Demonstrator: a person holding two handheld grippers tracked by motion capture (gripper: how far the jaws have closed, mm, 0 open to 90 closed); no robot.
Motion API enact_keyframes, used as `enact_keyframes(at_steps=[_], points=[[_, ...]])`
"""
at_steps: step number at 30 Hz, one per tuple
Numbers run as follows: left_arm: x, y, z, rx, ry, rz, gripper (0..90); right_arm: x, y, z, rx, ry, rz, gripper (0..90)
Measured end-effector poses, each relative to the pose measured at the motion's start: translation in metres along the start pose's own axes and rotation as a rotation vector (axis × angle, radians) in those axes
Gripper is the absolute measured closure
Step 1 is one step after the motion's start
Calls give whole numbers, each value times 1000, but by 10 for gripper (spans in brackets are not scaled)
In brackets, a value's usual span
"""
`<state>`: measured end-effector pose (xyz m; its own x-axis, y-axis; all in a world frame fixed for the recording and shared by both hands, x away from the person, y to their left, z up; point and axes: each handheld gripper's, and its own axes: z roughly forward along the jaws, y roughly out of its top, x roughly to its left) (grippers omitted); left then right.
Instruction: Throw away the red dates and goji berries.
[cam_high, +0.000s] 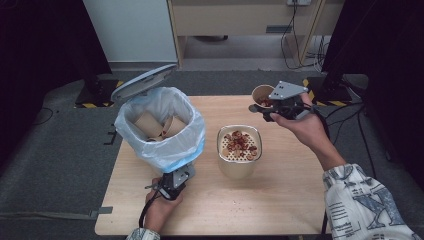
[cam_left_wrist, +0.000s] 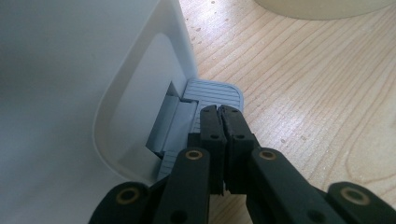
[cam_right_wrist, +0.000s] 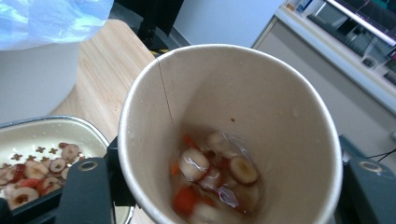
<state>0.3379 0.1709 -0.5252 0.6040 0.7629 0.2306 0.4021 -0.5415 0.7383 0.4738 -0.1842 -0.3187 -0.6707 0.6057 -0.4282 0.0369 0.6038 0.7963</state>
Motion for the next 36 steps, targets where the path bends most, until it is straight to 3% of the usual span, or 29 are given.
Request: enact_keyframes(at_steps=[3,10,14,18,24,25,27,29,32,33,34,36], points=[[0,0,0,-3,0,-4,875,4,4,0,-12,-10,-52,328],[0,0,0,-1,0,-2,874,9,5,1,-21,-12,-108,329],[0,0,0,-3,0,-4,875,10,6,3,-22,-17,-116,328],[0,0,0,-3,0,-5,875,14,8,4,-24,-38,-196,328],[1,0,-1,11,2,10,875,14,16,1,-33,-56,-242,329],[1,0,0,4,2,1,875,15,19,-1,-30,-73,-275,329],[0,0,0,4,2,0,875,16,21,-1,-32,-78,-289,329],[0,0,0,3,2,1,875,19,24,-2,-16,-102,-346,329],[0,0,0,4,7,-7,875,20,29,-4,-6,-121,-379,329],[0,0,-1,4,12,-3,875,19,30,-5,-4,-125,-382,329],[3,1,0,5,-9,33,875,18,31,-5,0,-130,-382,328],[3,1,0,5,-10,31,875,19,32,-5,4,-131,-393,329]])
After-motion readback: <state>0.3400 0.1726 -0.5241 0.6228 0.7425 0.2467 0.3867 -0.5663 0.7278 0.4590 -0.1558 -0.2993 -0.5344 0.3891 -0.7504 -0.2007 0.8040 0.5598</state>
